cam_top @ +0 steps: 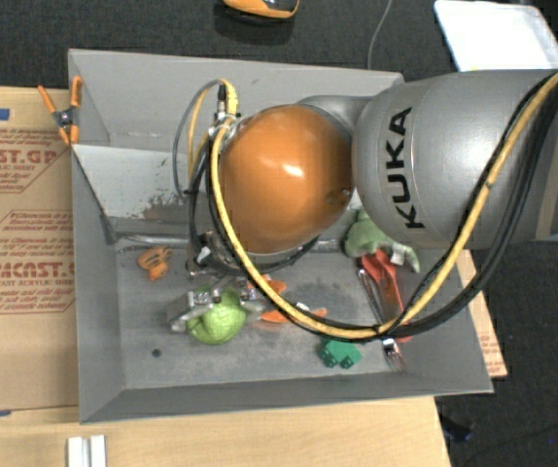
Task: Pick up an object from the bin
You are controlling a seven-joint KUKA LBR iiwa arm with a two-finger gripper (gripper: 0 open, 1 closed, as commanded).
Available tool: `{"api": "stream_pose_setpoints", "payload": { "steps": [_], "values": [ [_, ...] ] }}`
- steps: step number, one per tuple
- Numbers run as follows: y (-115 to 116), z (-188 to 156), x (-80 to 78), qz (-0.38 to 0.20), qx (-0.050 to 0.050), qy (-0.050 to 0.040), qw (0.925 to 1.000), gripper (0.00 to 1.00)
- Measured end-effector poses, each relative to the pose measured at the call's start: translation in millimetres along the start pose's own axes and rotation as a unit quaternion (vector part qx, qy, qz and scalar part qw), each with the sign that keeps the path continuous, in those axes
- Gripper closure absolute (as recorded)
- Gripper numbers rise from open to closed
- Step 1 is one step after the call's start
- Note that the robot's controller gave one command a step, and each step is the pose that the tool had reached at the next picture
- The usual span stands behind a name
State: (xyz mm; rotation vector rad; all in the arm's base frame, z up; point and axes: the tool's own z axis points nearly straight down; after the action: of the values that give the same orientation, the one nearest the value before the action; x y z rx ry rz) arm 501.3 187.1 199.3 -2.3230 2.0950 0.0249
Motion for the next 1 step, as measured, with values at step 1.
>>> {"api": "stream_pose_setpoints", "payload": {
  "steps": [1],
  "values": [
    [4.5,24.7,2.2,0.058,-0.001,0.0005,0.9983,1.0]
  ]
}}
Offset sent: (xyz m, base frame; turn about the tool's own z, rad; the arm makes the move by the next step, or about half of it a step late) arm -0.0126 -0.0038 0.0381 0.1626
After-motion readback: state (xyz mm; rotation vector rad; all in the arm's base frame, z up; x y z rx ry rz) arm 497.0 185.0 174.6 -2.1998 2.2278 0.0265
